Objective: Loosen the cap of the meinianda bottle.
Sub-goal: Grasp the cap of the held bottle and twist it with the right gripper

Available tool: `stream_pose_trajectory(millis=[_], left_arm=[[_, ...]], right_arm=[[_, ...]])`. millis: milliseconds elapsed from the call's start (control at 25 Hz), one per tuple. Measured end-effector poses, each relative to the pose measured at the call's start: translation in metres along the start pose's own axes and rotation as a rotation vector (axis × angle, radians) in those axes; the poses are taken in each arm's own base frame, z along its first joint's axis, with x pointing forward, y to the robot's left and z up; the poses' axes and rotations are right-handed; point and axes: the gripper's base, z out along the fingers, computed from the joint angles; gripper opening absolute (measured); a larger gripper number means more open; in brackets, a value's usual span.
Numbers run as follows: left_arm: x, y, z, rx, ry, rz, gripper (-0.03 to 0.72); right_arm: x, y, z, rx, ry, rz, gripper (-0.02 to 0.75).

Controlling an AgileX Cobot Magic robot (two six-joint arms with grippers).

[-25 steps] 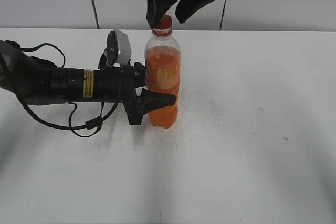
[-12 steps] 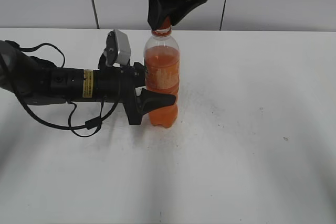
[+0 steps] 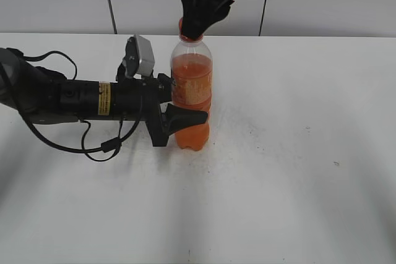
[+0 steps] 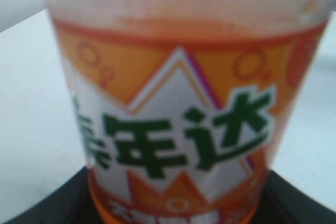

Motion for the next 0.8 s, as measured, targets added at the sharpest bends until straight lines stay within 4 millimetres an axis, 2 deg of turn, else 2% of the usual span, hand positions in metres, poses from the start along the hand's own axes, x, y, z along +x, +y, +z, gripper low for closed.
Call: stream_pose_trajectory(millis=[160, 480, 680, 800], left_arm=[[0.000, 0.000, 0.000, 0.000, 0.000, 0.000, 0.412], [0.000, 0.000, 0.000, 0.000, 0.000, 0.000, 0.412], [0.000, 0.000, 0.000, 0.002, 0.000, 0.001, 0.410], [0.000, 0.000, 0.000, 0.002, 0.000, 0.001, 0.410]], right_arm=[[0.000, 0.000, 0.000, 0.000, 0.000, -0.168, 0.273], [0.000, 0.000, -0.003, 0.004, -0.005, -0.217, 0.272], [-0.003, 0.005, -0.028, 0.024, -0.064, -0.207, 0.272], [-0.004, 0.007, -0.040, 0.031, -0.092, -0.125, 0.272]])
